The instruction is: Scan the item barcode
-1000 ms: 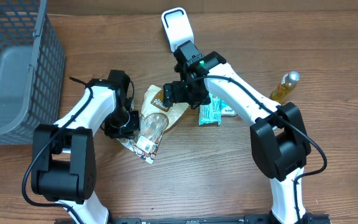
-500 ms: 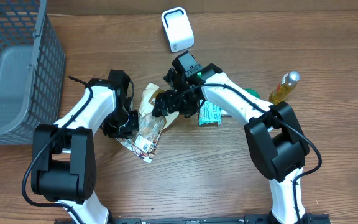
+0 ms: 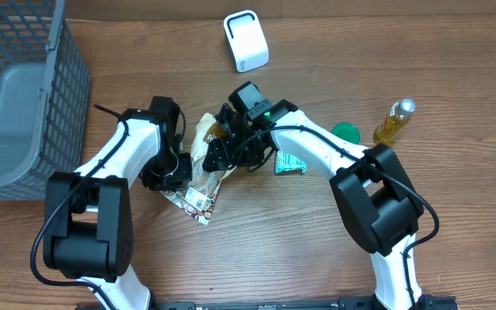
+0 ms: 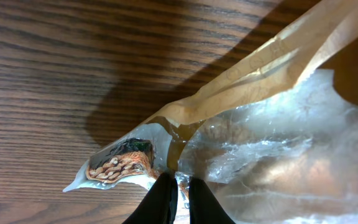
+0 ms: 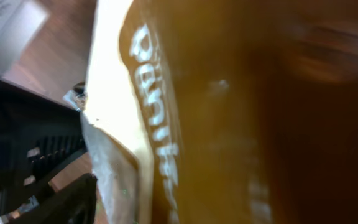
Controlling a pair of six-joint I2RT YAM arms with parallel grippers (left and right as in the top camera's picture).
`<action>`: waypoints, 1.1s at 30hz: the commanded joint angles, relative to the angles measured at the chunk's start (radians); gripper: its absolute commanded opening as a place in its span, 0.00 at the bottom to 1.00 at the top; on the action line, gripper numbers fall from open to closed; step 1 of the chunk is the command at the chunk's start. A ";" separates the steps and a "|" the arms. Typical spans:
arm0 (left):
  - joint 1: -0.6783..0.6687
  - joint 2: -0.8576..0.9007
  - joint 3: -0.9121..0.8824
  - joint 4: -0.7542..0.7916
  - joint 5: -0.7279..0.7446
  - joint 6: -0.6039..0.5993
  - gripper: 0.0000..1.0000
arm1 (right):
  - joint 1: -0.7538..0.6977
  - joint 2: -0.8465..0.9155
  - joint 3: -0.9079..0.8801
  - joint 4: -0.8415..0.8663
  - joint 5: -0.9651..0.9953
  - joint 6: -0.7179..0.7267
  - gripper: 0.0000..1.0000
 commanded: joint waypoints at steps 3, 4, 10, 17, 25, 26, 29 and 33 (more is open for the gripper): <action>0.000 0.029 0.007 0.012 -0.015 0.001 0.13 | 0.027 0.003 -0.005 0.027 -0.032 -0.005 0.63; 0.000 0.029 0.007 0.014 -0.015 0.001 0.13 | 0.027 0.003 -0.005 0.032 -0.048 -0.005 0.58; 0.000 0.029 0.007 0.024 -0.015 0.001 0.13 | 0.026 0.003 -0.005 0.034 -0.099 -0.005 0.55; 0.000 0.029 0.007 0.024 -0.015 0.001 0.14 | 0.025 0.003 -0.005 0.027 -0.098 -0.005 0.52; 0.000 0.029 0.007 0.023 -0.014 0.000 0.15 | 0.042 0.003 -0.005 0.038 -0.016 -0.004 0.45; 0.000 0.029 0.007 0.023 -0.014 0.000 0.15 | 0.043 0.003 -0.005 0.042 -0.010 -0.005 0.45; 0.000 0.029 0.007 0.024 -0.014 0.001 0.15 | 0.052 0.003 -0.005 0.053 -0.009 -0.005 0.45; 0.000 0.029 0.007 0.023 -0.014 0.001 0.17 | 0.056 0.003 -0.005 0.060 -0.009 -0.005 0.44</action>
